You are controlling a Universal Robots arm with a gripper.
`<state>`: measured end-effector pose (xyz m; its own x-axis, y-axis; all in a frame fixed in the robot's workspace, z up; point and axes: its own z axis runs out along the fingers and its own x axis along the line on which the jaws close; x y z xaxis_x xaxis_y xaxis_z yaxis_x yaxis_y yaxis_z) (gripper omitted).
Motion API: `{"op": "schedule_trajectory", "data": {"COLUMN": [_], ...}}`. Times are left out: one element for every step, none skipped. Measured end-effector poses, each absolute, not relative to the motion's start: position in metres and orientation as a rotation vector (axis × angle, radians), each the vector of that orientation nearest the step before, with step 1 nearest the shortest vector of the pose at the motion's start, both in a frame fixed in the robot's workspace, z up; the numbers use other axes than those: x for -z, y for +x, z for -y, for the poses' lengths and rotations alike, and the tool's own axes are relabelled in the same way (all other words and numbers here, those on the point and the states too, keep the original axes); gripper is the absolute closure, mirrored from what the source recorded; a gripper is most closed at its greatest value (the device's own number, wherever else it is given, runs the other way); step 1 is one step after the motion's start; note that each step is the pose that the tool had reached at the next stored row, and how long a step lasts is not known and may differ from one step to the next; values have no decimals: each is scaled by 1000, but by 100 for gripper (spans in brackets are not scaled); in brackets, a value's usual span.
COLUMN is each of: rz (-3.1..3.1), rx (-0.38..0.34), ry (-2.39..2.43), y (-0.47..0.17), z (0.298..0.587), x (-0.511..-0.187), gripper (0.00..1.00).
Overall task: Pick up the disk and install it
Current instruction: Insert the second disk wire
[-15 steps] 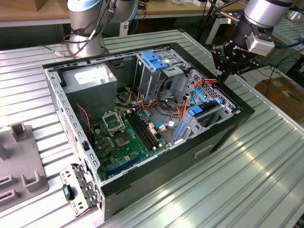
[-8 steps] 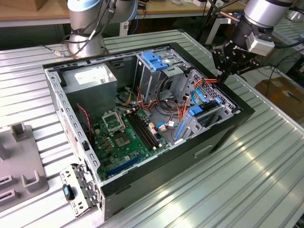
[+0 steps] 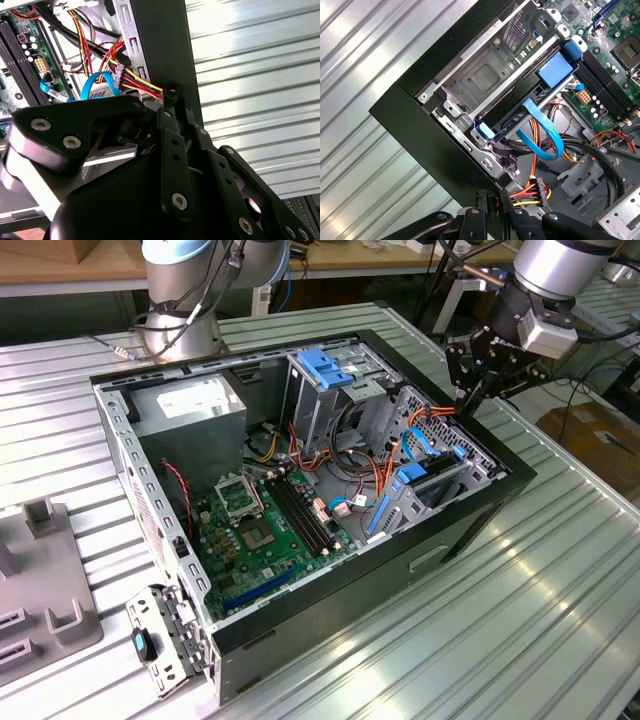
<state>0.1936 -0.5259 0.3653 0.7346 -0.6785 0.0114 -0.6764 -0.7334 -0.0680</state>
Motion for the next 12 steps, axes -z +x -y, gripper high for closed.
{"op": "schedule_trajectory", "data": {"rz": [-1122,-1122,-1122,-1122,-1122,-1122,-1122,-1122,-1122,-1122,-1122,-1122], "rx": [55,55,55,55,55,55,55,55,55,55,55,55], "ry": [-2871,-2871,-2871,-2871,-2871,-2871,-2871,-2871,-2871,-2871,-2871,-2871], "y": [194,194,194,194,194,194,195,195,195,196,197,197], "z": [526,526,526,526,525,525,525,524,524,524,523,523], "x": [-365,-365,-365,-365,-365,-365,-365,-365,-365,-365,-365,-365], "gripper": [76,76,76,76,76,76,76,76,76,76,76,76]}}
